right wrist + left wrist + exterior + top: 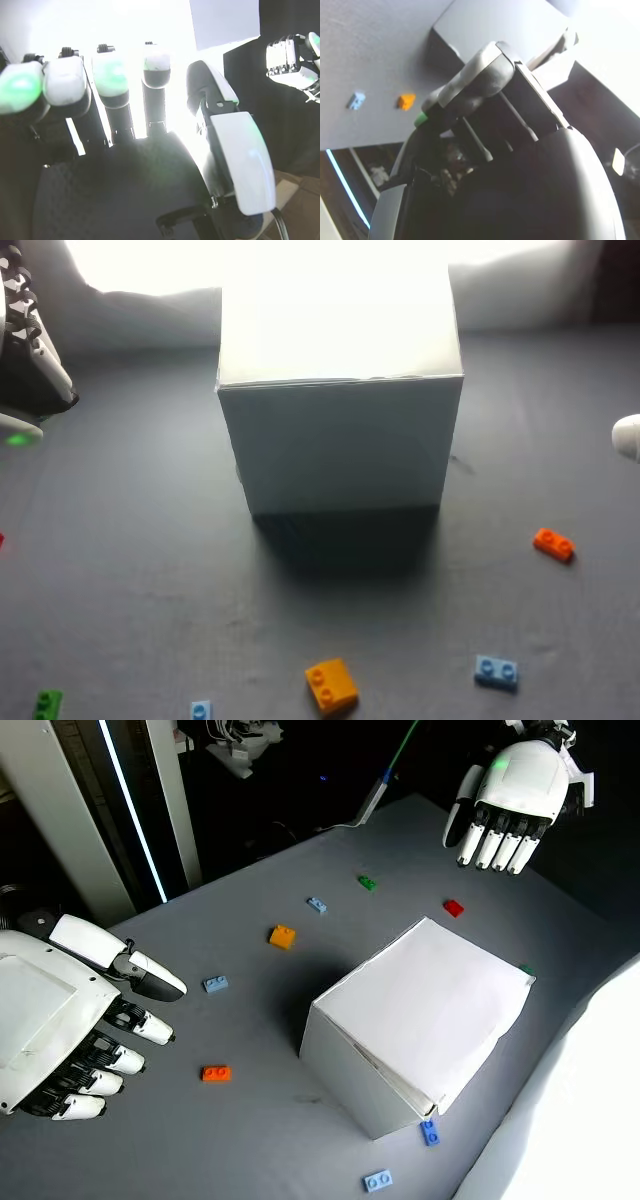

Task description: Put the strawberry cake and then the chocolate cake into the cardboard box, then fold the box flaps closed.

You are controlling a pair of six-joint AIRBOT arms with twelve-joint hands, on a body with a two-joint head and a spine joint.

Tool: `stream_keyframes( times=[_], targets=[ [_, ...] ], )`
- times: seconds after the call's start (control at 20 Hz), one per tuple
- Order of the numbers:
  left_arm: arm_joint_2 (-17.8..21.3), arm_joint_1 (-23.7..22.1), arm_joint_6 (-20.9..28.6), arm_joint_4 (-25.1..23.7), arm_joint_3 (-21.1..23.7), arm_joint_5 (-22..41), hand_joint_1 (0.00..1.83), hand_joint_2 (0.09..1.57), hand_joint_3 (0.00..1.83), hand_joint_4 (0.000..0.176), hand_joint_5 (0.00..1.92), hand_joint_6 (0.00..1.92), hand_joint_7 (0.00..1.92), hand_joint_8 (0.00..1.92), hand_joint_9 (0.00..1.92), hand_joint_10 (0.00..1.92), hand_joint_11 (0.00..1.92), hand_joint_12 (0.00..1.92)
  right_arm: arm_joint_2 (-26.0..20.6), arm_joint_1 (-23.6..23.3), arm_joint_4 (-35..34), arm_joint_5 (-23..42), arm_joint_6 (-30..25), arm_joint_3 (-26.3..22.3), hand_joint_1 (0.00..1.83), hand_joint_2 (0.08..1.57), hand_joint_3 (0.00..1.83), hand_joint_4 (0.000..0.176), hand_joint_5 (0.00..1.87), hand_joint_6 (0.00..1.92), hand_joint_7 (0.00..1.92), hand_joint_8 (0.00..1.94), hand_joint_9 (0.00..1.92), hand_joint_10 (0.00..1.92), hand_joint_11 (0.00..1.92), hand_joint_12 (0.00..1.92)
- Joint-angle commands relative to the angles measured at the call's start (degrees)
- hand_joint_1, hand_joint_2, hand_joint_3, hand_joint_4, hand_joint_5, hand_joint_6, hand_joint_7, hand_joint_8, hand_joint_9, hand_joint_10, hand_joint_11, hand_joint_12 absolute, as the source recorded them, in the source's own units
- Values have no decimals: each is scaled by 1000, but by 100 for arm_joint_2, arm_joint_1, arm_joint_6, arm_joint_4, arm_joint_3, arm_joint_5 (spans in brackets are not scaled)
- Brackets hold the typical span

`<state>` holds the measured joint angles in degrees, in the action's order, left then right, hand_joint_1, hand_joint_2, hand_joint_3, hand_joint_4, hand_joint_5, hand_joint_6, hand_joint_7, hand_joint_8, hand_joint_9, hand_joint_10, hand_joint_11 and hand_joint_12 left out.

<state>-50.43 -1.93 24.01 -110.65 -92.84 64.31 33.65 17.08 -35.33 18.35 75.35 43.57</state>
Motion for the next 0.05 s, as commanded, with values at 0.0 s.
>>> stream_keyframes(
  times=[0.0],
  targets=[
    [71, -71, -7, 437, 2, -8, 225, 1532, 0, 0, 951, 1818, 1098, 1784, 1160, 1921, 1188, 1921, -86, -41, 82, 535, 4, -13, 0, 1405, 2, 176, 1126, 1898, 1224, 1941, 1279, 1921, 1284, 1921]
  ],
)
